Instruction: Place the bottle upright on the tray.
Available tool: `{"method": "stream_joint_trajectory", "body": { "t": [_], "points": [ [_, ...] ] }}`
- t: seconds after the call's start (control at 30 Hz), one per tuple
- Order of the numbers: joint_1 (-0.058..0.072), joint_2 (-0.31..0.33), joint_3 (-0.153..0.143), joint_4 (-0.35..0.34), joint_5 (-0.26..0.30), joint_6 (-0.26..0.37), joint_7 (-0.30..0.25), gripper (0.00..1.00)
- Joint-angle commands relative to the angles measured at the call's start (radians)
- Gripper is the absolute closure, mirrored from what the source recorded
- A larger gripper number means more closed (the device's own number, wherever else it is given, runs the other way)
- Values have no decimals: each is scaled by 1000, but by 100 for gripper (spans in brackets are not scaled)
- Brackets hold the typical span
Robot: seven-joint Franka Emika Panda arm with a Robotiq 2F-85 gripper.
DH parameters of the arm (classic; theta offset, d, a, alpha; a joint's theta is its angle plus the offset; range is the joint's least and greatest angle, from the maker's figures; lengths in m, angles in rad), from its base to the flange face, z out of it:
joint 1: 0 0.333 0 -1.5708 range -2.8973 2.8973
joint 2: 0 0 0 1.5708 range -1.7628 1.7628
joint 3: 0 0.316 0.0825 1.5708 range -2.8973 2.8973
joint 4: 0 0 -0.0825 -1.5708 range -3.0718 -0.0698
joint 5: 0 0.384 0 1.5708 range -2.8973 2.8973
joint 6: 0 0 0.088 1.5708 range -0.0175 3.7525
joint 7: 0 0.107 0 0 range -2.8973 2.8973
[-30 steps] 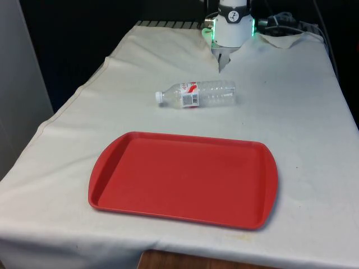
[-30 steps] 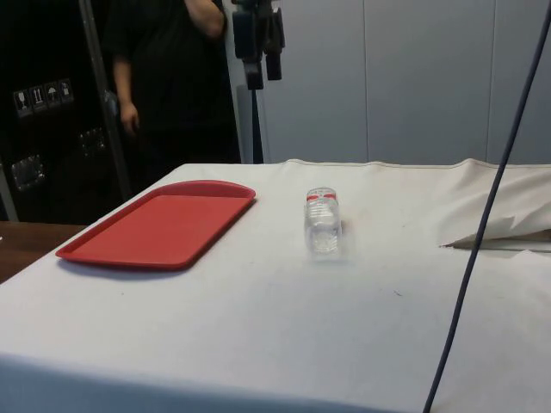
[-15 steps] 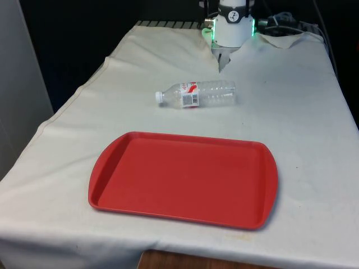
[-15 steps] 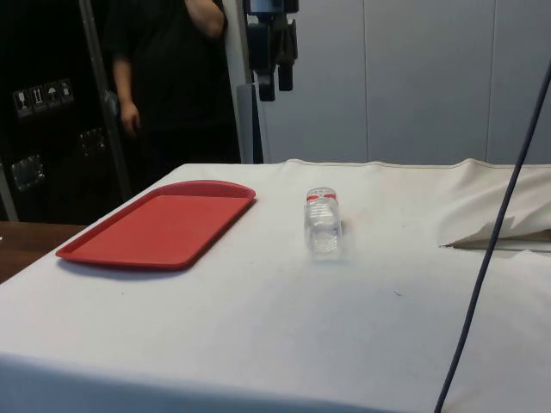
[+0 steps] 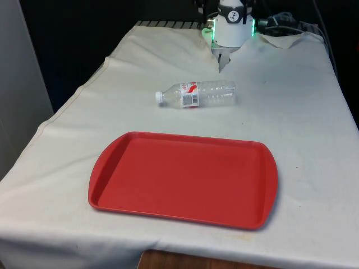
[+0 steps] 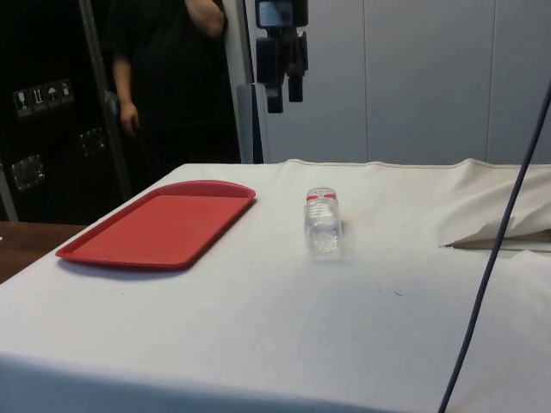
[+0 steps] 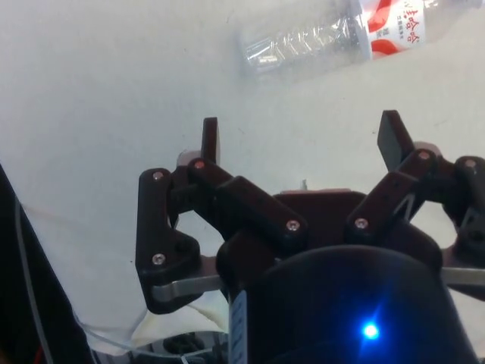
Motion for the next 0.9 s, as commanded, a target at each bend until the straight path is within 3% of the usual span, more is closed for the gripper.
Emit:
{"method": "stream_joint_trajectory", "body": {
  "t": [0.0,0.7,0.87],
  "points": [
    [-3,-3,1,-11,-2,17,13,0],
    [-7,4,0,-60,0,50,91,0],
    [-14,15,-3,-67,-3,70,120,0]
  ]
}}
